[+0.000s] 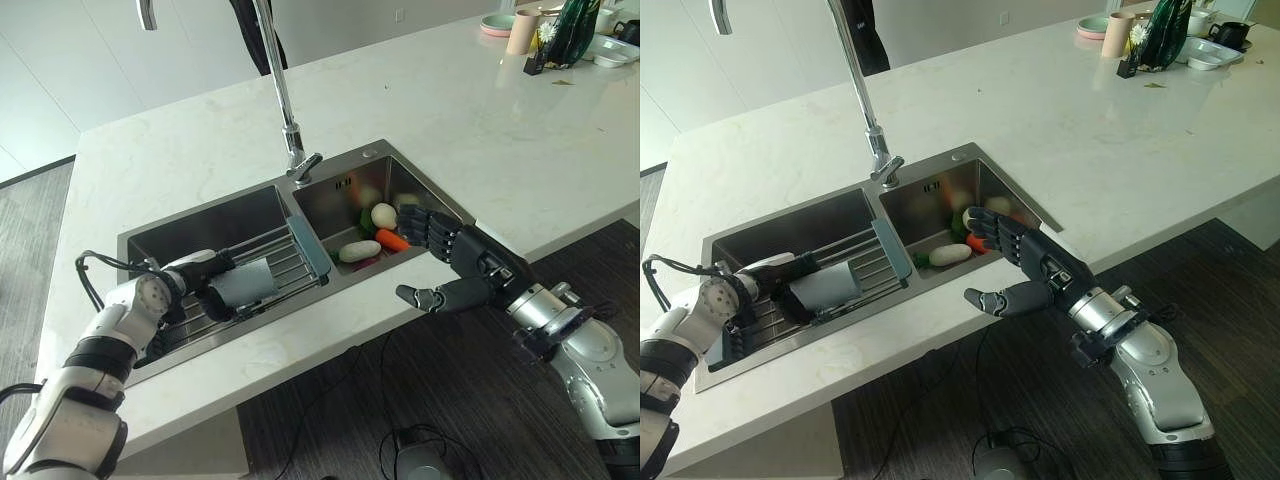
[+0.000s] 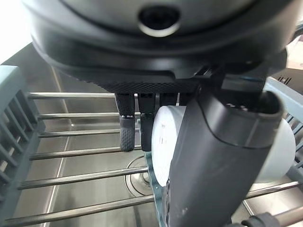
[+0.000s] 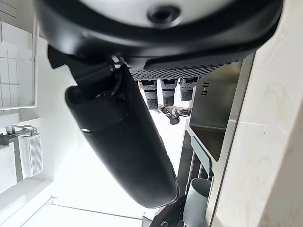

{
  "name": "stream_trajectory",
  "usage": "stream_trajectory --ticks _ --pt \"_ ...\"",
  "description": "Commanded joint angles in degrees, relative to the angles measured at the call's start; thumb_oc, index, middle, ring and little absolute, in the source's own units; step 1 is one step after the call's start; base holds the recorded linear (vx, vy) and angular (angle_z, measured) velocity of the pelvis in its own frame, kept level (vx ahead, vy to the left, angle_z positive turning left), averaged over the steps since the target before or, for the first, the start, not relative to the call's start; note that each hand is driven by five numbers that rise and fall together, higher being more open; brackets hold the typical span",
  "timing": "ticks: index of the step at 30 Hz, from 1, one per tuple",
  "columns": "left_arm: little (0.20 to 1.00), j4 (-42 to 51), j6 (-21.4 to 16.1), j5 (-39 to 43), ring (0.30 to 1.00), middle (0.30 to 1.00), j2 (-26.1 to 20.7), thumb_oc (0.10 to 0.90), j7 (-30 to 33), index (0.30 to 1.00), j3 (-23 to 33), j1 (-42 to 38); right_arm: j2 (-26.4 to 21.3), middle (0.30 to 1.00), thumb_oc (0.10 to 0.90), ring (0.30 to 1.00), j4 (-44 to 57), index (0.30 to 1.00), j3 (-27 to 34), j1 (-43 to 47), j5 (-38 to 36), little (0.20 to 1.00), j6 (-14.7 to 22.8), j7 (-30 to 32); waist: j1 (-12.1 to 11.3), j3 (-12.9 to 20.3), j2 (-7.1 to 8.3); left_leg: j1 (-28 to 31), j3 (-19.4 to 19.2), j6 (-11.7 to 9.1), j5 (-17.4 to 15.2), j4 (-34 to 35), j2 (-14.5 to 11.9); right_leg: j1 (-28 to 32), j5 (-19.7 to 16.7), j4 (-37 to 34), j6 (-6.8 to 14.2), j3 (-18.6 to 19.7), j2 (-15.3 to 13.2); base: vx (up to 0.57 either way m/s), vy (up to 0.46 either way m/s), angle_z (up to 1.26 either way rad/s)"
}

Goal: Place the dishes in the dishwasher.

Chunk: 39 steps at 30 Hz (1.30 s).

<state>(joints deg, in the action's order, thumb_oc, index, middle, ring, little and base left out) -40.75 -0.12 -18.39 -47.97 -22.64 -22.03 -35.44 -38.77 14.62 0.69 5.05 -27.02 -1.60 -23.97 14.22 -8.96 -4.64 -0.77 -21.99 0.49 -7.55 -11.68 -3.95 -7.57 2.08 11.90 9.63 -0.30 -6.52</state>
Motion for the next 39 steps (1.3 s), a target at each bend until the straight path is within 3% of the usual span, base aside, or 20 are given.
stream_trajectory --ticks 1,9,16,29,35,39 --pt "0.300 -2.14 -1.06 -0.40 0.300 0.300 -0.86 0.400 6.29 0.300 2.32 -5.56 0.06 0.900 0.800 0.900 3.25 0.900 1.87 6.45 -1.48 0.900 7.00 -0.21 -0.03 3.87 -0.86 0.60 1.50 0.96 -8.71 -5.51 0.90 -0.61 6.24 5.29 -2.04 -0.67 3.71 0.00 0.000 0.00" --pt "0.300 -0.01 0.25 -0.79 0.300 0.300 0.16 0.400 10.18 0.300 2.87 -4.54 0.53 0.900 0.800 0.900 3.03 0.900 1.67 6.22 -1.01 0.900 7.27 0.14 -0.70 3.84 -0.34 0.50 2.17 0.99 -8.56 -5.51 0.97 -0.15 6.38 5.29 -2.25 -1.36 3.50 0.00 0.000 0.00" --pt "0.300 5.27 -0.81 1.69 0.300 0.300 -1.59 0.400 14.09 0.300 5.64 -2.05 1.21 0.900 0.800 0.900 3.83 0.900 2.52 4.86 -0.22 0.900 7.08 0.78 -1.78 3.61 -0.19 0.26 3.20 0.99 -8.57 -5.51 1.24 -0.05 6.32 5.29 -2.14 -1.71 3.07 0.00 0.001 0.00" --pt "0.300 26.94 -4.90 9.43 0.300 0.300 -4.95 0.400 20.61 0.300 21.97 9.26 2.72 0.900 0.800 0.900 6.31 0.900 6.23 2.27 0.74 0.900 5.16 0.88 -5.00 3.30 0.46 -0.39 5.87 0.86 -8.27 -5.51 1.66 0.48 6.58 5.29 -2.19 -3.70 1.82 0.03 -0.009 0.09" --pt "0.300 33.17 -7.67 14.88 0.300 0.300 -3.79 0.400 27.72 0.300 27.79 12.75 4.31 0.900 0.800 0.900 6.97 0.900 6.70 1.10 1.66 0.900 5.27 1.54 -6.25 3.80 1.06 -1.02 6.73 0.71 -7.91 -5.51 1.69 0.38 6.59 5.29 -2.45 -4.64 1.52 -0.01 -0.037 0.13" --pt "0.300 37.21 -10.67 20.46 0.300 0.300 -0.62 0.400 32.88 0.300 32.18 15.99 6.14 0.900 0.800 0.900 7.44 0.900 6.88 -0.03 2.47 0.900 6.03 1.98 -7.11 4.30 1.69 -1.28 7.25 0.54 -7.87 -5.51 1.64 0.38 6.84 5.29 -2.67 -5.19 1.35 0.00 -0.051 0.13"
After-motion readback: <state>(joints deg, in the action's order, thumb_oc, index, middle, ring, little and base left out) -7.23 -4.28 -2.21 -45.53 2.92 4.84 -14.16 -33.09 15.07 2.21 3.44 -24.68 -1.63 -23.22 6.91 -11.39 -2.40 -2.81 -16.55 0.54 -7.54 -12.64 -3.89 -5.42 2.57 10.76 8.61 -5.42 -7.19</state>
